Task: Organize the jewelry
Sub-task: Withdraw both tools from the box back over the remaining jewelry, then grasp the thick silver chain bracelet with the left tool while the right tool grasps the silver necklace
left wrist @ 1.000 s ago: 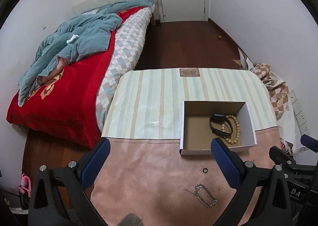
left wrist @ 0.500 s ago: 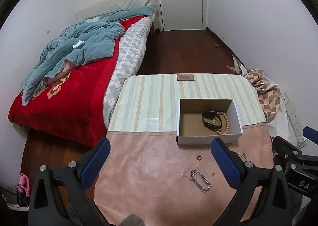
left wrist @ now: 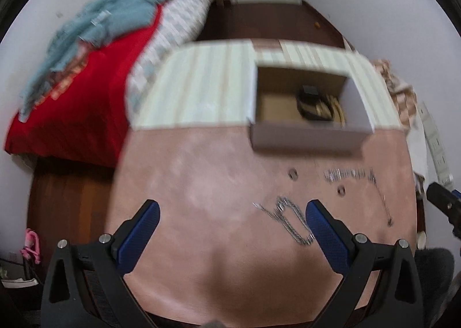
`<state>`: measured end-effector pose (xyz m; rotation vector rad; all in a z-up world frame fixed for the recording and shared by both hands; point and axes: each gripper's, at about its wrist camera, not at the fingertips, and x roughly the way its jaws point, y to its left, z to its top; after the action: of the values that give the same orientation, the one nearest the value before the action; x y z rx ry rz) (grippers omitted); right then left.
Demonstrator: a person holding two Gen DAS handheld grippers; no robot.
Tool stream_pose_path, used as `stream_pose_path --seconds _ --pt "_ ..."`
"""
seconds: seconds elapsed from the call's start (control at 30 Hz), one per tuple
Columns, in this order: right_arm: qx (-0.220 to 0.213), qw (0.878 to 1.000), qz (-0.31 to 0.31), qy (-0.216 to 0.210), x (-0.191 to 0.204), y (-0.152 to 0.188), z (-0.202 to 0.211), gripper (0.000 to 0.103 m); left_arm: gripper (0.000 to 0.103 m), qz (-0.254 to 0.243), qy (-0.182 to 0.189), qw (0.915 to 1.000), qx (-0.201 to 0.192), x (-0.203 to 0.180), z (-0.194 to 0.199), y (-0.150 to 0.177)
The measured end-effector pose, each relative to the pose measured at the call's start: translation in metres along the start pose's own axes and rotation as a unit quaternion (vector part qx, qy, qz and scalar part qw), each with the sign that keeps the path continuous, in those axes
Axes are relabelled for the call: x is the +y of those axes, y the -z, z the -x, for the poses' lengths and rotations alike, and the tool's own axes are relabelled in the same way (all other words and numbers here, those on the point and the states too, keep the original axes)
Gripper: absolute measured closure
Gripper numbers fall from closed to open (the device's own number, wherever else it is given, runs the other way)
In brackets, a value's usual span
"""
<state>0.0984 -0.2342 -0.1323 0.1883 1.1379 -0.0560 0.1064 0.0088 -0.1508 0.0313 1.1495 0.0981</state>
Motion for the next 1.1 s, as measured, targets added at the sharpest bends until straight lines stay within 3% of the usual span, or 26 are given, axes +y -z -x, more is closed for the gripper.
stream_pose_path --seconds 0.17,0.33,0.4,0.53,0.57,0.6,0.67,0.83,0.9,0.97,1.0,1.1 --pt "0.032 0.999 -0.007 0.003 -0.024 0.020 -0.039 0.005 0.000 -0.057 0.045 0.9969 0.032 -0.037 -0.032 0.033" --pt "0.044 0.999 -0.007 0.013 -0.041 0.032 -0.058 0.006 0.005 -0.128 0.044 0.9900 0.039 -0.076 -0.050 0.054" --pt "0.046 0.999 -0.010 0.017 -0.046 0.033 -0.062 0.006 0.013 -0.141 0.043 0.9883 0.037 -0.083 -0.053 0.056" --pt "0.050 0.998 -0.020 0.023 -0.056 0.033 -0.068 0.006 0.016 -0.165 0.037 0.9851 0.030 -0.098 -0.056 0.058" --pt "0.051 0.998 -0.022 0.025 -0.059 0.034 -0.070 0.006 0.020 -0.169 0.039 0.9845 0.030 -0.101 -0.057 0.057" --pt "0.052 0.998 -0.025 0.027 -0.061 0.034 -0.071 0.006 0.033 -0.172 0.039 0.9839 0.030 -0.103 -0.060 0.056" --pt "0.054 0.998 -0.030 0.028 -0.065 0.034 -0.073 0.006 0.047 -0.177 0.039 0.9828 0.037 -0.105 -0.065 0.055" --pt "0.057 0.997 -0.040 0.029 -0.070 0.035 -0.076 0.006 0.058 -0.175 0.053 0.9825 0.034 -0.102 -0.069 0.051" --pt "0.059 0.997 -0.041 0.028 -0.070 0.035 -0.078 0.006 0.079 -0.176 0.065 0.9818 0.034 -0.104 -0.068 0.051" --pt "0.059 0.997 -0.041 0.027 -0.069 0.035 -0.078 0.006 0.093 -0.180 0.070 0.9807 0.034 -0.106 -0.068 0.052" --pt "0.059 0.997 -0.041 0.028 -0.069 0.035 -0.078 0.006 0.097 -0.180 0.070 0.9806 0.034 -0.106 -0.068 0.052" --pt "0.058 0.997 -0.042 0.024 -0.069 0.035 -0.077 0.006 0.098 -0.171 0.078 0.9814 0.038 -0.103 -0.068 0.050"
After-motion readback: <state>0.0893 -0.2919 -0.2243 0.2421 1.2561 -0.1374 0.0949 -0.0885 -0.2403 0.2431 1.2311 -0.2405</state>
